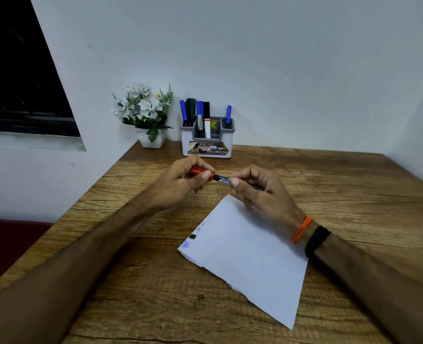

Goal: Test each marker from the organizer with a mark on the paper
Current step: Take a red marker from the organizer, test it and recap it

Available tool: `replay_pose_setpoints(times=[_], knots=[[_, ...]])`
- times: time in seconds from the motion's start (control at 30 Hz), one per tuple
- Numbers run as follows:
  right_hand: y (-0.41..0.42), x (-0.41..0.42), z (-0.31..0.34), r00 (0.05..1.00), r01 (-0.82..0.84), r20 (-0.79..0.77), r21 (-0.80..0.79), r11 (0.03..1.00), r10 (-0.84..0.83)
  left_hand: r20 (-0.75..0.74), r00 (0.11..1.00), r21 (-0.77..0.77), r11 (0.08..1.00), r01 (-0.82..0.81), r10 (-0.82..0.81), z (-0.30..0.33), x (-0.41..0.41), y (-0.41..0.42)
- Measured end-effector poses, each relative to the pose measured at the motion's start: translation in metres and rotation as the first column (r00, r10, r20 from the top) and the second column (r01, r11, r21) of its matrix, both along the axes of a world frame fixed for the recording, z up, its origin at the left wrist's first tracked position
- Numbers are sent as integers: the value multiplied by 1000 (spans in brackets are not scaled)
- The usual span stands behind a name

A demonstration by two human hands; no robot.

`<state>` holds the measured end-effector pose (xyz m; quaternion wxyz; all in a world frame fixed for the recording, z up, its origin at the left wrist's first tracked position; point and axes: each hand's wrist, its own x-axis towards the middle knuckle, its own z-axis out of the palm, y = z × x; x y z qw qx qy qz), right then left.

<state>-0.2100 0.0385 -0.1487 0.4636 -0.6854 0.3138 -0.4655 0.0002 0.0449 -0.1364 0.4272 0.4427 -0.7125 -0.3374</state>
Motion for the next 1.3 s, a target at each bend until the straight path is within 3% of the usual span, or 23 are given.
replay_pose_setpoints(times=[0.27, 0.43, 0.6, 0.73, 1.03, 1.3], knots=[[-1, 3, -4, 998, 13, -56, -111, 994, -19, 8, 1000, -1, 1000, -14, 15, -1, -4, 2], [-1, 3, 3, 999, -51, 3, -49, 997, 51, -43, 999, -30, 999, -21, 20, 5, -4, 4], [-1, 4, 11, 999, -14, -41, -35, 999, 12, -291, 955, -16, 997, -73, 65, 14, -5, 4], [6, 4, 15, 978, 39, -196, -143, 989, -67, -419, 900, -2, 991, -133, 120, 21, -13, 10], [17, 4, 34, 939, -17, -318, -420, 907, -129, -402, 908, -18, 991, -134, 116, 26, -24, 14], [14, 3, 35, 956, 14, -264, -392, 920, -127, -337, 936, -37, 992, -123, 103, 21, -16, 9]])
